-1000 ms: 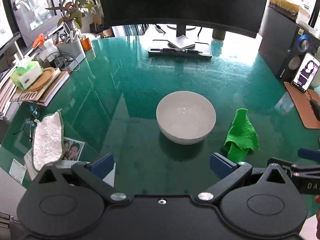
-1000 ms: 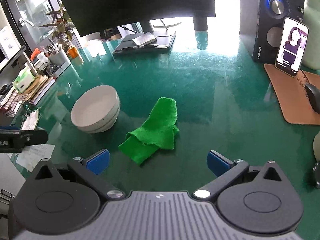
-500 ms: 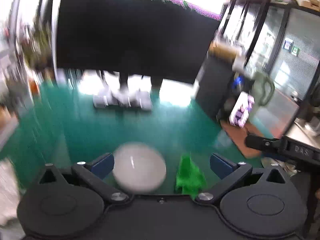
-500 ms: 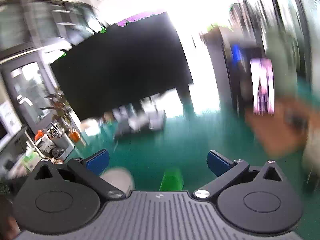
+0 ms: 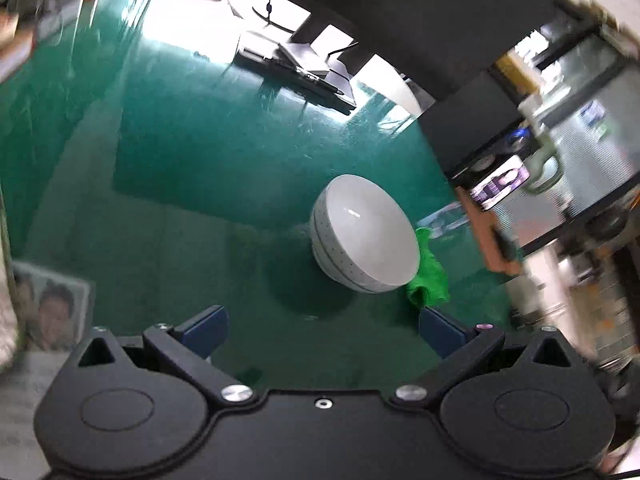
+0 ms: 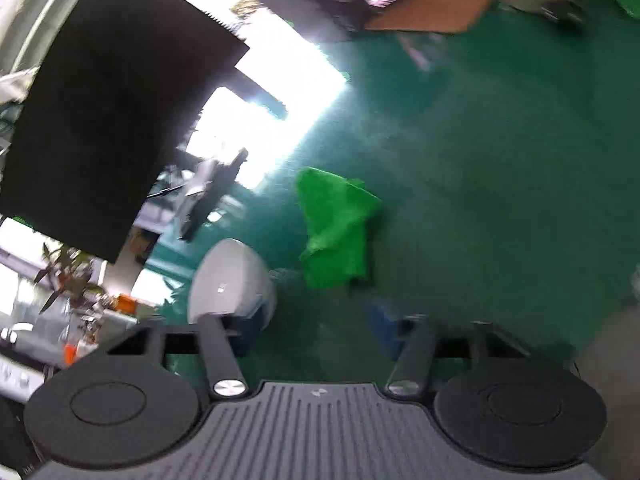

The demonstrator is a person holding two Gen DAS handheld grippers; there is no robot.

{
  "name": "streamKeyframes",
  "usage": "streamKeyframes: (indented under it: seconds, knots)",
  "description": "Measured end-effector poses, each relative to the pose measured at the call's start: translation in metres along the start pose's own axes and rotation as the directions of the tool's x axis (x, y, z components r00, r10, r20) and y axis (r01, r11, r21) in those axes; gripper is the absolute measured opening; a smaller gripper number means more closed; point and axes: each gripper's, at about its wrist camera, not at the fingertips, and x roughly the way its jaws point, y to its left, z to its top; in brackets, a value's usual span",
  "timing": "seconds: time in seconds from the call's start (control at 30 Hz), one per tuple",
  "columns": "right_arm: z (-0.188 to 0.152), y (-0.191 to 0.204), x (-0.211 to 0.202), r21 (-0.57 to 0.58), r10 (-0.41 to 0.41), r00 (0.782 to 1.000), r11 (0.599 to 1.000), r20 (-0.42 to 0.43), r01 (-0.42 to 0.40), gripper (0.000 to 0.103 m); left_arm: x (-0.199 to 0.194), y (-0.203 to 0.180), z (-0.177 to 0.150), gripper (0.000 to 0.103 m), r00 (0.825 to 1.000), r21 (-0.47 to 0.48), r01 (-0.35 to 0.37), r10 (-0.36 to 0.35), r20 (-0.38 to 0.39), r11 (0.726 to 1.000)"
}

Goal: Clean bowl
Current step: 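Grasp the white bowl rim with the left tool while the right tool grasps the green cloth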

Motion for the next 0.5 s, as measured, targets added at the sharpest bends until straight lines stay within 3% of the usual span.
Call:
streamKeyframes:
  seconds: [0.07, 0.13, 0.23, 0.3, 0.4, 0.5]
  knots:
    - [-0.003, -0.005, -0.008, 0.005, -0.011, 0.998, 1.0, 0.07, 0.011, 0.047, 0.005, 0.001, 0.002, 0.102, 1.0, 0.014, 0.022, -0.022, -0.019, 1.0]
    - [-0.002, -0.006, -0.006, 0.002, -0.018, 0.996, 1.0, 0.084, 0.018, 0.052, 0.012, 0.003, 0.006, 0.1, 0.998, -0.002, 0.057, -0.058, -0.011, 0.998]
    - [0.005, -0.008, 0.01, -0.002, -0.047, 0.995, 0.999, 0.084, 0.048, 0.06, 0.025, 0.009, 0.015, 0.065, 0.994, -0.089, 0.106, -0.107, -0.012, 0.99]
    - [0.01, -0.015, 0.022, 0.032, -0.021, 0.997, 0.999, 0.078, 0.019, 0.061, 0.034, 0.011, 0.022, 0.029, 0.994, -0.139, 0.107, -0.11, -0.011, 0.984]
    - [0.026, -0.03, 0.048, 0.137, 0.018, 0.996, 0.99, 0.084, -0.029, 0.066, 0.048, 0.008, 0.034, 0.023, 0.998, -0.159, 0.067, -0.069, -0.012, 0.985]
    - [0.04, -0.037, 0.067, 0.123, 0.084, 0.991, 0.988, 0.108, -0.098, 0.068, 0.07, 0.007, 0.046, 0.023, 1.0, -0.18, 0.009, -0.012, -0.02, 0.984]
